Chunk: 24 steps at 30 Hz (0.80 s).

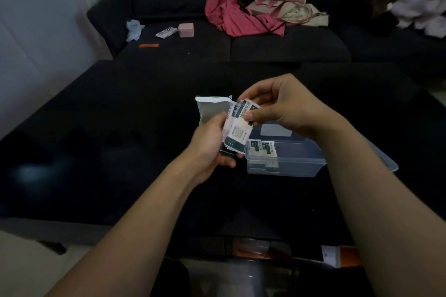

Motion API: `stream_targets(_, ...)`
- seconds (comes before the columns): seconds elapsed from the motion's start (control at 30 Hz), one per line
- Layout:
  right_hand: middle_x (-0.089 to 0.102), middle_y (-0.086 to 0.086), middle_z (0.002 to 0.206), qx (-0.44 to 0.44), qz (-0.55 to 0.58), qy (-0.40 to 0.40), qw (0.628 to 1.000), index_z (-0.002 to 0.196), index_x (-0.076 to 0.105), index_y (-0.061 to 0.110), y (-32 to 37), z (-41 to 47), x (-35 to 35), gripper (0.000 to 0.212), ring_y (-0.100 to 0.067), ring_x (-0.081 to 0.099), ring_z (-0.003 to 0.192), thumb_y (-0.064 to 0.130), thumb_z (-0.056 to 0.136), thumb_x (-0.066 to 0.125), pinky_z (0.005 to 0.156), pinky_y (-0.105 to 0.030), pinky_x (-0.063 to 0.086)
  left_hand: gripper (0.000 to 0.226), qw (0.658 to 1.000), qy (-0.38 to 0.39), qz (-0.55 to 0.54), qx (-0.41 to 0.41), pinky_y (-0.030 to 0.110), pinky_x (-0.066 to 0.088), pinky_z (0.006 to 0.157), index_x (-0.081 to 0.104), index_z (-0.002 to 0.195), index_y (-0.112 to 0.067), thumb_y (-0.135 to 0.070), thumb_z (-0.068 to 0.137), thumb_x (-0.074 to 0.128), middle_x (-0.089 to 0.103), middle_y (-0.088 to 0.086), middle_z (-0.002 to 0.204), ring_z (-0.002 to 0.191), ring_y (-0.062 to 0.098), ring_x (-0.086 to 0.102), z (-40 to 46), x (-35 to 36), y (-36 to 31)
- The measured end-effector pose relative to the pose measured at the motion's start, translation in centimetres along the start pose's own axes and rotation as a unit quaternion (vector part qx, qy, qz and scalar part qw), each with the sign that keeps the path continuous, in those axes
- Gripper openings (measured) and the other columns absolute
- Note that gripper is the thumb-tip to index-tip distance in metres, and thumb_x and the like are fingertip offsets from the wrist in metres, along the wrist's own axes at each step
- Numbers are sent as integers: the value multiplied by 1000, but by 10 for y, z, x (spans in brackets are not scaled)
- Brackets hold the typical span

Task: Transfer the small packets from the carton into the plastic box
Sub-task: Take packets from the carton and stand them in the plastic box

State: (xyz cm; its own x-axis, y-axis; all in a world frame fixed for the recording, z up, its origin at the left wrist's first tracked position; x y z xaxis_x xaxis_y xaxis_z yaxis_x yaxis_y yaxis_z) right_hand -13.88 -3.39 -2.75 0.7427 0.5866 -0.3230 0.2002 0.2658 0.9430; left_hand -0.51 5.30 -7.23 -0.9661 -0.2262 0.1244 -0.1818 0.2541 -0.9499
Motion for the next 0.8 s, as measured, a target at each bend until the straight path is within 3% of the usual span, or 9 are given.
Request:
stream_targets(0.13,75,-16,93,5,-48,-3,999,102,72,4,-3,1,3,28,-22,75,83,-11,79,74,71,-30,63,45,999,32,-31,-22,24,50,42,66,108,-7,-38,109,34,71,9,70,61,19,70,2,9,3)
stream_targets(0.27,74,-4,100,-23,-119,-45,992,110,72,12,-5,4,6,37,-14,72,88,-7,78,77,74,-26,61,45,999,13,-48,-12,21,38,37,61,110,-11,-42,110,29,61,6,65,50,13,56,6,15,5)
stream_targets(0.37,62,-1,126,-40,-160,-63,984,133,62,17,-3,8,16,47,-13,63,103,0,90,62,84,-28,58,51,999,13,-31,27,20,36,39,62,111,-12,-49,109,26,59,4,68,50,11,51,11,19,5)
stream_targets(0.47,55,-3,140,-8,-130,-15,991,143,51,15,-1,8,26,41,-9,55,115,10,103,44,89,-22,49,61,997,56,-5,46,22,37,45,63,112,-11,-59,104,27,63,-1,64,55,11,55,11,23,3)
stream_targets(0.53,57,-9,137,2,-118,0,993,143,50,13,-1,7,27,40,-9,61,102,12,106,38,83,-24,54,60,995,92,-19,42,22,35,44,61,111,-8,-59,103,30,61,0,63,55,11,54,12,23,0)
stream_targets(0.6,61,-15,126,9,-81,15,997,141,51,11,0,5,25,37,-12,65,69,12,107,37,56,-26,55,53,991,119,-15,55,20,32,40,58,108,-9,-56,103,35,59,2,68,55,10,51,13,21,-1)
stream_targets(0.63,61,-15,122,10,-71,19,997,139,52,10,0,4,23,35,-11,64,62,11,107,38,50,-24,52,49,989,135,-10,61,19,32,40,57,107,-9,-55,101,40,58,3,72,56,10,51,13,20,-2)
stream_targets(0.7,62,-12,115,-1,-77,16,997,133,58,9,-2,3,17,32,-9,64,67,9,105,42,54,-23,52,39,984,164,3,64,18,35,41,56,108,-11,-48,95,55,57,3,80,59,8,52,13,19,-2)
stream_targets(0.8,70,-2,100,-26,-101,-2,995,125,65,13,-3,1,4,27,-7,66,81,9,101,55,69,-23,56,21,982,169,43,77,18,40,45,59,115,-14,-14,95,66,61,-2,84,63,6,56,13,16,-1)
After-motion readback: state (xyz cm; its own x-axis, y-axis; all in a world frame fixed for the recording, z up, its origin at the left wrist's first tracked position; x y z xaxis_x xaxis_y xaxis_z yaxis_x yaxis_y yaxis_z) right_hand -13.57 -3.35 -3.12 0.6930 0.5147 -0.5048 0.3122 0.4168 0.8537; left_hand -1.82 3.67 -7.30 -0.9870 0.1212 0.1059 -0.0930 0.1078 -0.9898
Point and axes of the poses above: each hand's wrist, its own z-axis towards the middle knuckle, its own x-axis out of the palm, y = z × x, the point moved 3 cm from there along z, towards the middle knuckle
